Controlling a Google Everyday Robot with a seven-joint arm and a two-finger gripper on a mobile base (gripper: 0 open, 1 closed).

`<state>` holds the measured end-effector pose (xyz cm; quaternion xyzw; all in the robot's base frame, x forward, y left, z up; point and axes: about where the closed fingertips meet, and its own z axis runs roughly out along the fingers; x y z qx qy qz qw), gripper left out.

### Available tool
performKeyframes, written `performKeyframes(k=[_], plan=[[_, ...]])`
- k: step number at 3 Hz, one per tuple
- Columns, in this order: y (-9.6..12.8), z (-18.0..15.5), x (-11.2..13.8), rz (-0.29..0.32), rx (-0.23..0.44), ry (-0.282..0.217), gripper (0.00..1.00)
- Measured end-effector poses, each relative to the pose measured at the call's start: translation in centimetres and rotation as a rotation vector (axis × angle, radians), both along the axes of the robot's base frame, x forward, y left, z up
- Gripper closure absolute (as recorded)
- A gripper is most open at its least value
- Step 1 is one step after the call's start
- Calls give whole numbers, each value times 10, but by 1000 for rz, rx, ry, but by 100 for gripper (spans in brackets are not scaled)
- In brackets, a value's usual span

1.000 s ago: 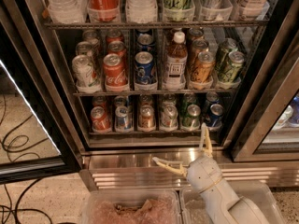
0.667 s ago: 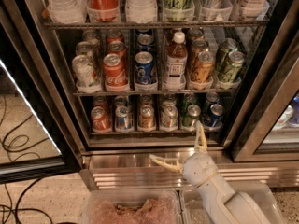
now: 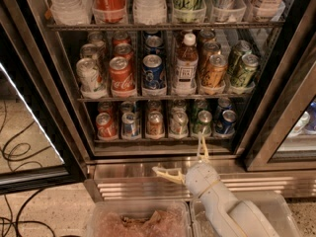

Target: Pick orange can from bottom shelf of fridge

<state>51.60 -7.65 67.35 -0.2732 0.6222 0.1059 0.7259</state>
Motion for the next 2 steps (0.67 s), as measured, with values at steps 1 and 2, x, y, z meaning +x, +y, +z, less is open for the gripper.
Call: performKeyframes(k=[1,2], plan=[[3,3,3,3,-24,-8,0],[24,9,17,-9,15,37,0]])
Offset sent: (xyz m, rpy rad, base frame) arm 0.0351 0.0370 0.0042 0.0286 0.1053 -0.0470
